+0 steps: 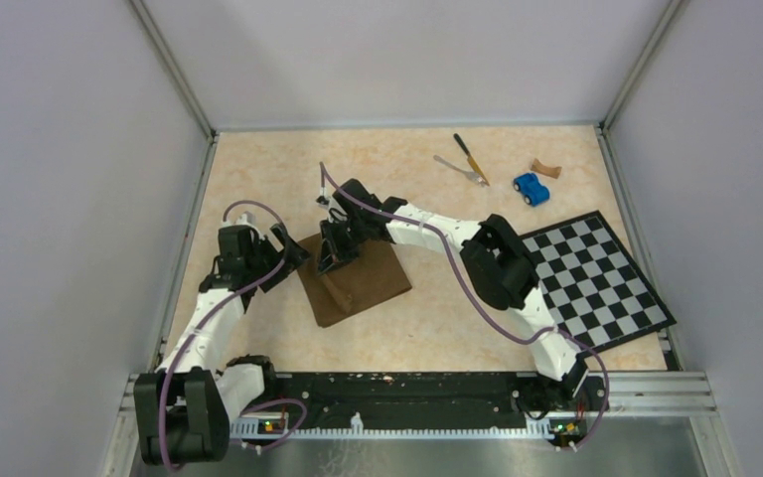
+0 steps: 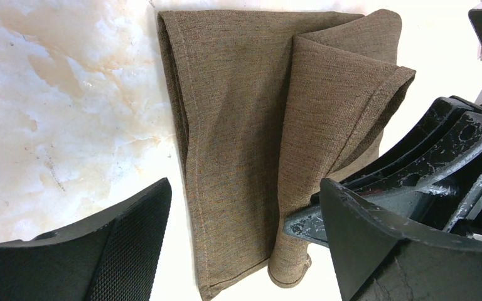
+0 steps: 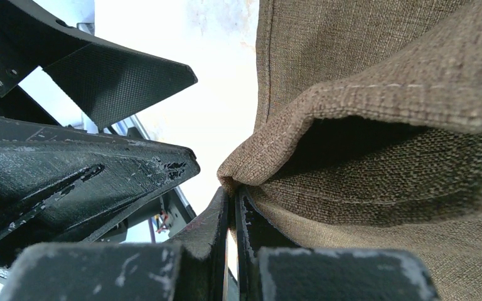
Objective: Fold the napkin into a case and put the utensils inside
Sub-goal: Fold the rectangle-folded napkin at the center of the board.
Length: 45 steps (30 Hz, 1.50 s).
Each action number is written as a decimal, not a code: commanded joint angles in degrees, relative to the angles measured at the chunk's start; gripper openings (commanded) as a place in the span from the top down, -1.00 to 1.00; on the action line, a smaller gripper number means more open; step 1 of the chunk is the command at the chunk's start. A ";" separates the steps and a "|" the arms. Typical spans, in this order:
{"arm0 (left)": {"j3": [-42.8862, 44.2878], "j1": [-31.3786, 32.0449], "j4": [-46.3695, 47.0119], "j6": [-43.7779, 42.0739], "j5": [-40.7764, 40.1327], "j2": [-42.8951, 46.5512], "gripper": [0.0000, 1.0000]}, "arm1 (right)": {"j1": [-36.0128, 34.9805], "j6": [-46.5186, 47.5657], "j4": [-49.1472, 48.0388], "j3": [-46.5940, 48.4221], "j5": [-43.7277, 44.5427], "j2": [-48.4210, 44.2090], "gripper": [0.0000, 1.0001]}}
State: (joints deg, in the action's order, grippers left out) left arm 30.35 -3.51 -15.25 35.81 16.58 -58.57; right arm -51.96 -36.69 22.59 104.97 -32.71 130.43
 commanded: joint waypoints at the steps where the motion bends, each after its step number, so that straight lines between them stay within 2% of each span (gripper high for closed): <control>1: 0.31 -0.28 -0.11 -1.00 -0.91 1.64 -0.84 | -0.68 -0.71 -2.15 1.35 -0.57 -0.54 1.00; 10: 1.15 -0.27 -1.46 -1.57 -1.18 3.25 -0.85 | -0.68 -0.68 -1.43 3.55 1.02 2.87 0.99; 11: 1.31 -0.27 -1.63 -1.70 -1.31 3.51 -0.86 | -0.68 -0.76 -1.41 3.72 1.31 3.24 0.90; 12: 1.55 -0.27 -1.94 -1.90 -1.51 3.81 -0.86 | -0.68 -0.75 -1.36 3.98 1.56 3.59 0.72; 16: 2.46 -0.27 -3.25 -2.60 -2.35 4.87 -0.89 | -0.68 -0.04 0.23 6.62 0.17 4.35 0.31; 20: 4.29 -0.32 -5.45 -4.01 -3.56 6.58 -0.92 | -0.52 2.94 3.56 6.31 1.67 -0.91 -0.04; 23: 5.64 -0.28 -6.41 -4.92 -3.26 7.30 -0.93 | 0.90 4.62 3.92 2.82 -0.22 -5.02 -0.12; 25: 6.38 -0.28 -6.51 -5.27 -2.05 7.49 -0.94 | 1.81 5.32 -0.20 -2.39 0.58 -8.46 -0.21; 33: 6.51 -0.28 -5.26 -4.96 4.47 6.28 -0.96 | 6.11 2.93 -11.75 -10.17 -1.72 -9.74 -0.30; 40: 6.79 -0.26 -7.12 -5.56 4.59 7.78 -0.96 | 6.75 5.08 -10.61 -2.45 0.75 -2.33 -0.30; 45: 7.21 -0.27 -8.91 -5.46 1.82 10.94 -0.96 | 5.48 3.98 -9.63 7.08 0.10 4.45 -0.30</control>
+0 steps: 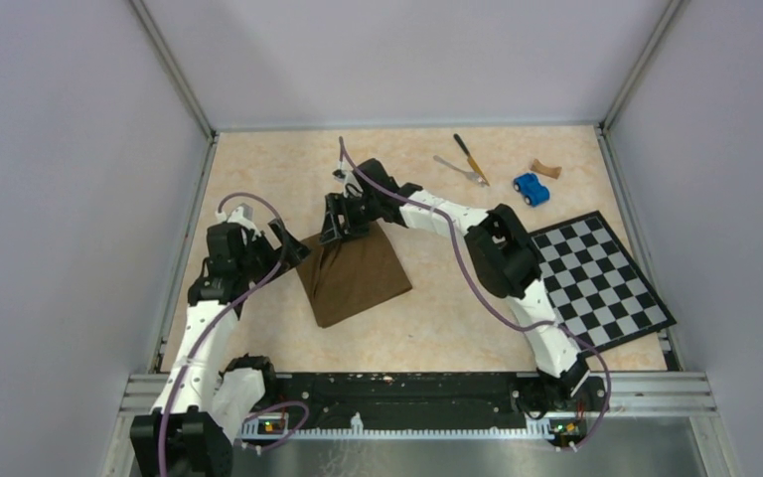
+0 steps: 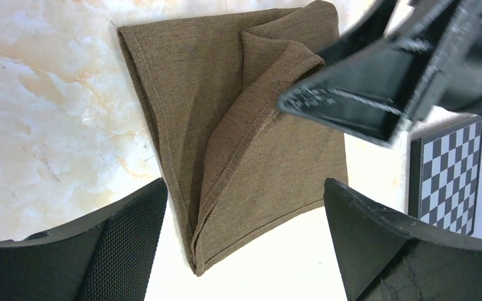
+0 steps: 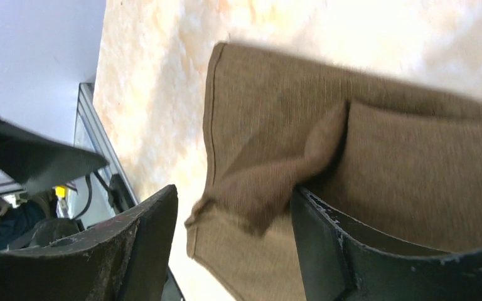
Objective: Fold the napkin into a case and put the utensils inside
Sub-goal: Fold the rectangle-folded napkin at the center of the board.
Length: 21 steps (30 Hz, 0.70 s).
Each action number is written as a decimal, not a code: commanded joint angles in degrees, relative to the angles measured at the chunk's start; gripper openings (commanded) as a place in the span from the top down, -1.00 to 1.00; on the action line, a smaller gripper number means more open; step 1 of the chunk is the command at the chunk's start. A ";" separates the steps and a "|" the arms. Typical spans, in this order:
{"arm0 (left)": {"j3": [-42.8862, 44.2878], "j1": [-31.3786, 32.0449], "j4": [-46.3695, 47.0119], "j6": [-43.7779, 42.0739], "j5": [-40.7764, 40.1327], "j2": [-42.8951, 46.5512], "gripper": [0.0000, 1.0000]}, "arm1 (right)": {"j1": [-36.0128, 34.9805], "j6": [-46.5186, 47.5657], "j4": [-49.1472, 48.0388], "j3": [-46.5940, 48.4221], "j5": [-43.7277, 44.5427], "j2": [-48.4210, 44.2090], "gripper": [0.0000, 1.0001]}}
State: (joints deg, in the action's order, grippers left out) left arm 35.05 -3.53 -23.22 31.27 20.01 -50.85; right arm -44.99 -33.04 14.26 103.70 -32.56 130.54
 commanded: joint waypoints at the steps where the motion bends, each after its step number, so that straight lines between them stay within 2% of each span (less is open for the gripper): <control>1: 2.56 -0.25 -1.35 -0.80 -2.77 4.08 -0.96 | -2.07 -0.03 -0.60 11.11 -0.29 6.16 -0.30; 6: 1.66 -0.25 -2.19 0.09 -9.53 10.39 -0.97 | -5.41 -3.12 -2.68 20.22 -1.48 10.67 -0.33; 8: 0.80 -0.27 -0.89 0.43 -10.03 12.29 -0.97 | -5.26 -3.87 -2.00 21.33 -2.87 10.74 -0.54; 9: 0.77 -0.25 -0.77 0.39 -9.91 12.72 -0.97 | -4.91 -3.46 -1.05 20.79 -2.44 9.75 -0.55; 13: 1.26 -0.28 0.76 -0.33 -5.48 8.62 -0.98 | -1.70 -3.50 -4.64 7.61 -3.08 -0.03 -0.56; 16: 1.62 -0.25 5.70 -1.13 1.39 1.44 -0.88 | -0.12 -0.85 -3.35 -3.35 -3.90 -6.83 -0.52; 18: 4.36 -0.25 4.95 -1.81 2.97 -4.69 -0.73 | 1.30 -0.26 -4.78 -11.65 -3.21 -12.09 -0.50; 21: 9.26 -0.17 4.60 -5.72 0.35 -14.18 -0.46 | 3.24 -0.17 -7.44 -21.70 -3.76 -18.60 -0.45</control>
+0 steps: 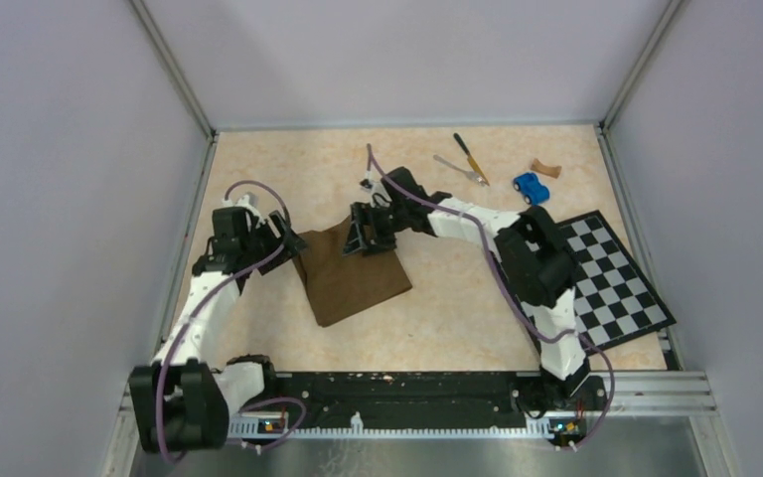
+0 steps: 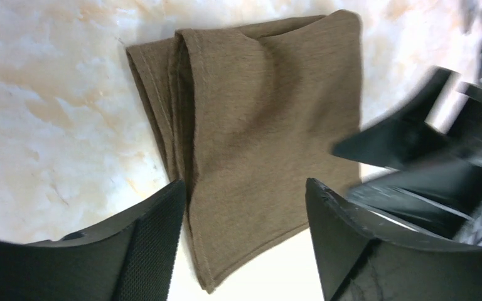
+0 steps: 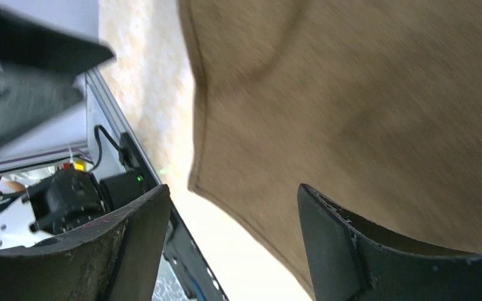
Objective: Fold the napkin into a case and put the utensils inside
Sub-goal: Fold the rectangle-folded napkin at the center of the board.
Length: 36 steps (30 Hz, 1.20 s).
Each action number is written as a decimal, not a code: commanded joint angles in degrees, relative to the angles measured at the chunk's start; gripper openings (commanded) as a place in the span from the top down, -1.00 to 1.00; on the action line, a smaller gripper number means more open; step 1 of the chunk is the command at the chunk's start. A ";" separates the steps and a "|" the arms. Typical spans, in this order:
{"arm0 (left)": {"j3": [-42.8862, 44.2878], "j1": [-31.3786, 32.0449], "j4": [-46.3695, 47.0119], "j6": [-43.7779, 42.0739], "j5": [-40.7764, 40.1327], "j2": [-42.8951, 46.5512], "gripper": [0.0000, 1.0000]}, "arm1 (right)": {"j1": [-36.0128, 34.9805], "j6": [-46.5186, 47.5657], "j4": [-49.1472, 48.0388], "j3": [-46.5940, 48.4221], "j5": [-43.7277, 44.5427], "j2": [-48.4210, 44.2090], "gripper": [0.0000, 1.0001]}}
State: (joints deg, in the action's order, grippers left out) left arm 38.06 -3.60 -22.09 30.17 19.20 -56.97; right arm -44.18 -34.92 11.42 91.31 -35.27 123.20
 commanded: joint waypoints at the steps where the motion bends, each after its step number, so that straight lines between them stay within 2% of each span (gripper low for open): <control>1: 7.97 -0.09 3.04 -6.07 -0.09 -11.38 -0.40 | 2.79 2.03 -5.07 -11.88 -1.14 -12.61 -0.44; 6: 18.24 -0.29 -0.59 -9.58 -4.74 -26.37 -0.42 | 3.08 3.49 -5.66 -18.90 -0.49 -16.40 -0.34; 8: 20.61 -0.32 0.66 -10.85 -3.90 -30.39 -0.41 | 3.54 3.78 -5.99 -20.54 -0.16 -17.34 -0.32; 11: 24.85 -0.36 -0.73 -11.88 -3.04 -36.01 -0.24 | 4.54 3.64 -6.83 -21.96 -0.83 -18.25 -0.28; 15: 26.90 -0.36 -1.79 -14.47 -0.37 -39.71 -0.22 | 4.86 3.64 -7.63 -22.59 -1.05 -19.12 -0.27; 22: 25.11 -0.36 -0.28 -14.69 0.74 -40.05 0.13 | 4.84 2.44 -9.45 -22.57 -2.25 -17.43 -0.23; 25: 25.73 -0.41 -1.34 -14.79 -0.31 -39.98 0.46 | 4.97 2.22 -9.74 -22.46 -2.17 -17.47 -0.22; 27: 25.58 -0.36 -1.67 -14.79 -1.24 -38.93 0.56 | 4.90 2.22 -9.63 -22.39 -2.02 -17.46 -0.21; 31: 25.38 -0.38 -3.05 -14.51 -3.29 -36.59 0.91 | 4.93 2.03 -9.71 -22.29 -1.74 -17.07 -0.20; 33: 24.87 -0.41 -3.65 -13.90 -4.83 -33.75 1.00 | 4.83 1.92 -9.52 -22.41 -1.69 -16.38 -0.19; 36: 23.69 -0.41 -4.42 -12.91 -6.76 -30.12 1.00 | 4.87 1.55 -10.21 -23.36 -1.41 -15.40 -0.18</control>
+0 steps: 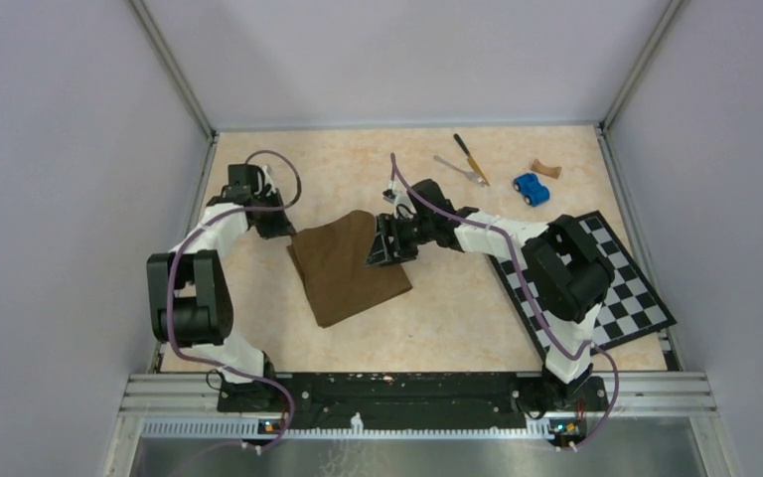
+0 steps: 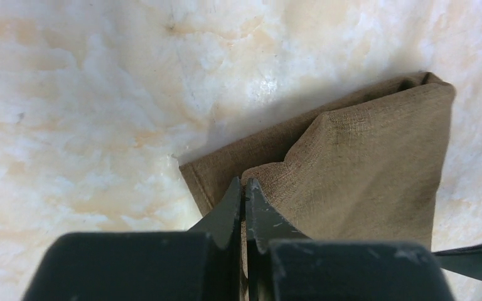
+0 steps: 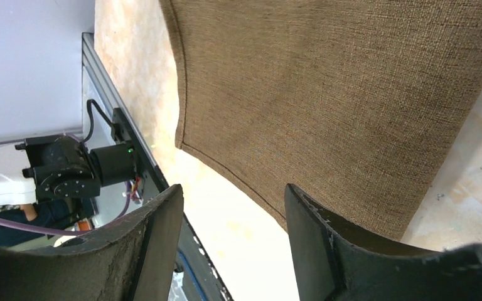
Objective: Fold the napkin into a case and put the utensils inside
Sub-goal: Fold the rectangle-folded napkin at the center of the board.
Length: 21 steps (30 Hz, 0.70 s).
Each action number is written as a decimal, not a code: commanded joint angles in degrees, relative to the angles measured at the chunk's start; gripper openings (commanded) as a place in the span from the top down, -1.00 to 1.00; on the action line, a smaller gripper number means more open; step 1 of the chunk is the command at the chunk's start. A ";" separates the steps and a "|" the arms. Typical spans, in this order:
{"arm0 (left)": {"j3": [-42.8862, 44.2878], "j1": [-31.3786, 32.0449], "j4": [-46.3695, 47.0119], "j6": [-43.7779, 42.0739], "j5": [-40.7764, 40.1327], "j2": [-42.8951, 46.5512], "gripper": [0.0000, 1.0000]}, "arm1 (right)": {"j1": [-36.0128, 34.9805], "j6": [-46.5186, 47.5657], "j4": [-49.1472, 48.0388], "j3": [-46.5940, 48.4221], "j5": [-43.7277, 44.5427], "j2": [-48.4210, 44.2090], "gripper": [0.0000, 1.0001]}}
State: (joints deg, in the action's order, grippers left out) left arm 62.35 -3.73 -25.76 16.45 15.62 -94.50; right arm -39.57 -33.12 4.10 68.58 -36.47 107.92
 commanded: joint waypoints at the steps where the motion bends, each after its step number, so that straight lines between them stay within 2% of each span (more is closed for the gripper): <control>1: -1.10 -0.26 -1.00 1.31 -3.39 8.31 1.00 | 0.20 -0.39 -3.02 -1.04 0.19 0.16 -0.18; 6: -5.24 -0.27 -0.08 2.96 -5.02 10.64 0.89 | 0.29 -0.98 -3.42 -1.66 1.06 1.67 -0.18; 15: -6.23 -0.23 -0.35 4.89 -5.89 6.32 0.84 | 0.23 0.39 -0.67 -1.50 4.58 1.15 -0.18; 17: -6.22 -0.27 -0.57 4.84 -7.43 6.16 0.77 | 0.35 0.83 -0.03 -1.91 5.29 0.88 -0.17; 20: -4.76 -0.16 -1.96 4.12 -8.39 5.42 0.64 | 0.21 1.04 0.22 -2.56 6.03 1.28 -0.04; 21: -4.17 -0.14 -2.80 3.77 -9.24 5.45 0.55 | 0.24 1.11 1.13 -2.65 6.44 1.55 0.10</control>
State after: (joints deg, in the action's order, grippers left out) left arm 56.53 -3.73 -27.24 20.82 9.32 -88.68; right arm -39.57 -33.43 4.32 66.61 -31.99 109.56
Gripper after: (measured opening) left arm 0.169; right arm 0.532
